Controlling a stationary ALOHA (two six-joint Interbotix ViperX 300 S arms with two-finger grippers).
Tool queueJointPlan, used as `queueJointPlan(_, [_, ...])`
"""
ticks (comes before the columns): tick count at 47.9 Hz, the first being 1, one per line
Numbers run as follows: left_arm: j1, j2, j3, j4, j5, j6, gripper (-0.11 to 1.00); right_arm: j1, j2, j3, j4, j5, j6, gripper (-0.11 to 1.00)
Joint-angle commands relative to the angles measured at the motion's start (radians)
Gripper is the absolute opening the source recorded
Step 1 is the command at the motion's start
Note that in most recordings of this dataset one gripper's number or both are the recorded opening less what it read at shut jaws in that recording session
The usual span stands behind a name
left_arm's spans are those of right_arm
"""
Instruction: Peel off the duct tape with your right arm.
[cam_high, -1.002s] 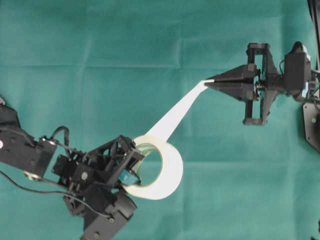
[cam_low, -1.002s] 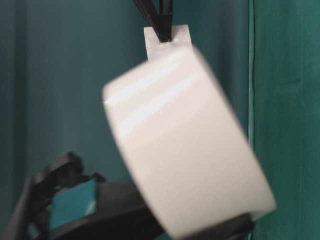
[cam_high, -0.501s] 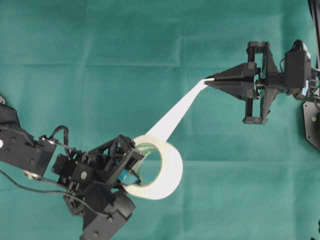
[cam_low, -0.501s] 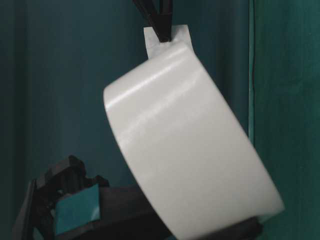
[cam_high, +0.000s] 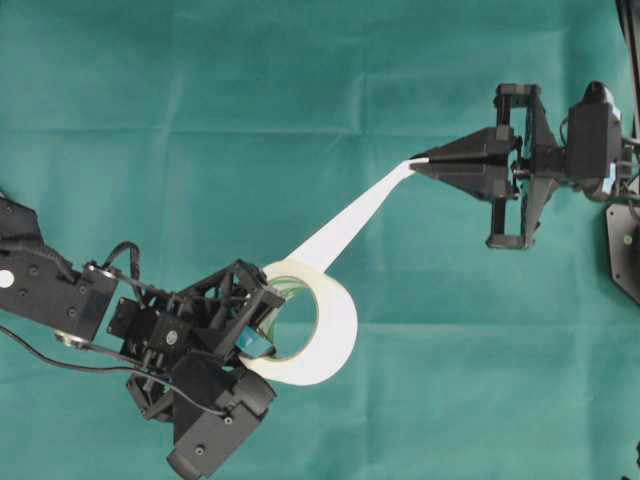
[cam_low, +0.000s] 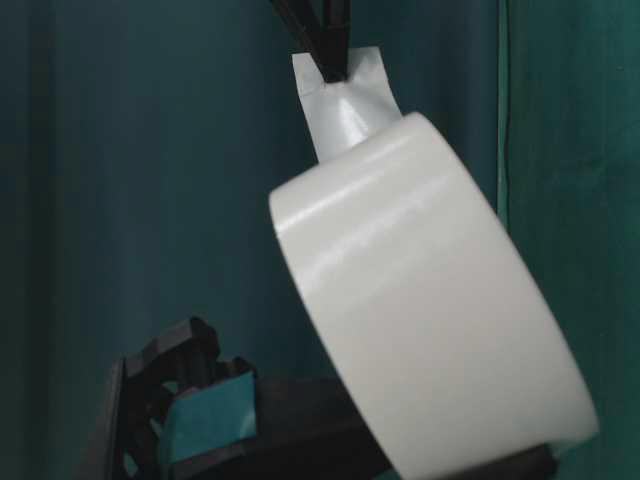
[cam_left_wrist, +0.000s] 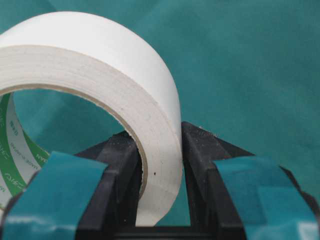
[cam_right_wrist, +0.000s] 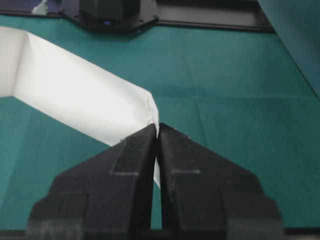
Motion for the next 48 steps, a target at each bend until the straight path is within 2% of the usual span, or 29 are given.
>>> queueJointPlan(1, [-0.005, -0.026, -0.012, -0.009, -0.003, -0.003, 0.21, -0.008, -0.012, -0.009, 0.0, -0.005, 0.003, -0.09])
queueJointPlan(21, [0.026, -0.025, 0.003, -0.009, -0.003, -0.005, 0.21, 0.002, -0.012, -0.008, 0.0, 0.029, 0.015, -0.09])
queueJointPlan(25, [0.035, -0.025, 0.006, -0.009, -0.002, -0.005, 0.21, 0.008, -0.011, -0.008, -0.002, 0.034, 0.015, -0.04])
queueJointPlan(35, [0.046, -0.023, 0.008, -0.009, 0.0, -0.005, 0.2, 0.017, -0.012, -0.006, -0.002, 0.046, 0.015, 0.19])
queueJointPlan(48, [0.063, -0.023, 0.008, -0.009, 0.0, -0.005, 0.2, 0.018, -0.012, 0.002, -0.002, 0.046, 0.015, 0.22])
